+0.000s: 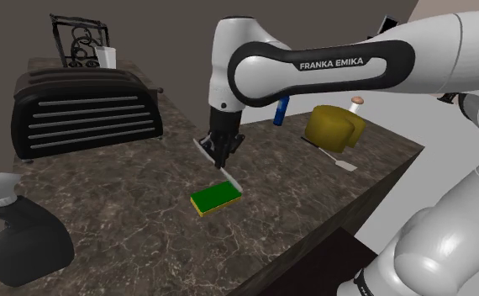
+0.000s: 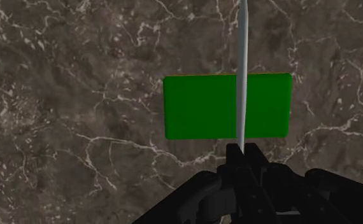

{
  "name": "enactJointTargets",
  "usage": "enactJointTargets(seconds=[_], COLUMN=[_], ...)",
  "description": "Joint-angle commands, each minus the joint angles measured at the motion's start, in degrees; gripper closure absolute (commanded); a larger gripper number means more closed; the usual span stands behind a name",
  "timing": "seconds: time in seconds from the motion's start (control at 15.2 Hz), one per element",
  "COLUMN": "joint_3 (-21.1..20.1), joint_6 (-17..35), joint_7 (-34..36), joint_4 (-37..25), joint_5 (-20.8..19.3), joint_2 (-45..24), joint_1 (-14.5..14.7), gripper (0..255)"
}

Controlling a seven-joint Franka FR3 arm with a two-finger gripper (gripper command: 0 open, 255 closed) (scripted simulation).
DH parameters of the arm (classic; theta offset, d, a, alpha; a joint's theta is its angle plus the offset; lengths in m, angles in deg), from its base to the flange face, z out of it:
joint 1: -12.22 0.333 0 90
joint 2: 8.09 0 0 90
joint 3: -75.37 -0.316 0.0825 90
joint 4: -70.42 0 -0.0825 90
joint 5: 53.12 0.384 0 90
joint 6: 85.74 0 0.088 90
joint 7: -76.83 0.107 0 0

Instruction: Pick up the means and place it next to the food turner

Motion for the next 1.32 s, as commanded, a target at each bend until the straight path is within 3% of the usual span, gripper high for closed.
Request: enactJointTargets(seconds=[0.0, 0.66, 1.25], joint_3=[1.51, 9.68, 16.55], joint_6=[0.24, -0.13, -0.82], joint_7=[-3.07, -17.43, -29.13], joint_4=[1.74, 4.99, 2.43], joint_5=[0.48, 0.08, -1.97], joint_2=[1.49, 4.71, 2.46], joint_1=[-1.24, -7.47, -13.06], gripper=[255, 255, 255])
